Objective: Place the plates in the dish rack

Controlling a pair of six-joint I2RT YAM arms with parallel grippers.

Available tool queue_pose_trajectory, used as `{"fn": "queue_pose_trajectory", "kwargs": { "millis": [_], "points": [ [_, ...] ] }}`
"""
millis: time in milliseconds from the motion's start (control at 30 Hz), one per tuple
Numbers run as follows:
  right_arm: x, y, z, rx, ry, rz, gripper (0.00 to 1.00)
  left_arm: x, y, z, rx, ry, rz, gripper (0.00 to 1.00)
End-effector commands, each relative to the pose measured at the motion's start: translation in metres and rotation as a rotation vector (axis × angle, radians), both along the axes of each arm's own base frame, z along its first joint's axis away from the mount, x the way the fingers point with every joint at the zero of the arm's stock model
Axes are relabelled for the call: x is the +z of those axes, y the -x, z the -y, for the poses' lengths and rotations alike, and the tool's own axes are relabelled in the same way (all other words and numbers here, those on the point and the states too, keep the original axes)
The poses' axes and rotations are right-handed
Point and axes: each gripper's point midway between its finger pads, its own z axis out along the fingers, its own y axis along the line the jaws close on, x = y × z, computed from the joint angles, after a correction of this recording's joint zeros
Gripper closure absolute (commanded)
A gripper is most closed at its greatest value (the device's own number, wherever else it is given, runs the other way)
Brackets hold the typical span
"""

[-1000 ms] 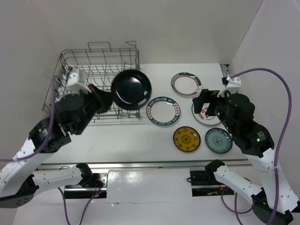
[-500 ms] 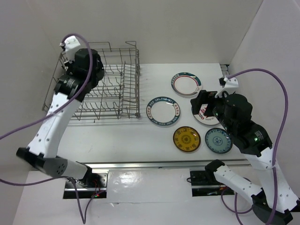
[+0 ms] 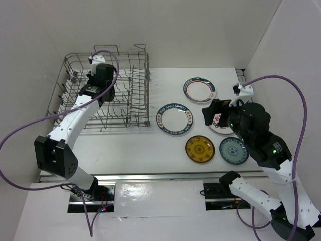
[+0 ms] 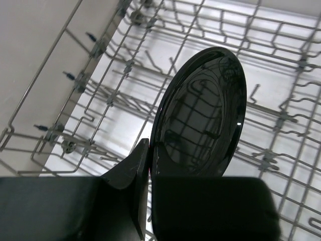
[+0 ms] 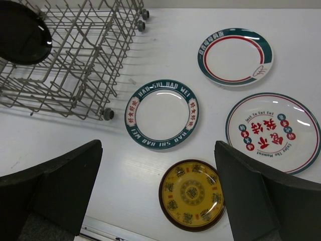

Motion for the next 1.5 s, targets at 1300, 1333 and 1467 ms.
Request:
{"fn": "queue_pose_trajectory", "kwargs": {
  "millis": [1300, 1333, 1467],
  "points": [
    [0.022, 0.004, -0.002, 0.009, -0.008, 0.083, 0.00, -0.047, -0.013, 0.063, -0.150, -0.140, -0.142, 0.65],
    [0.022, 0.004, -0.002, 0.009, -0.008, 0.083, 0.00, -0.045, -0.013, 0.065, -0.166, -0.125, -0.136, 0.65],
    [0.022, 0.004, -0.002, 0.009, -0.008, 0.083, 0.00, -0.043, -0.013, 0.070, -0.191, -0.105, -0.133, 0.56]
  ]
}}
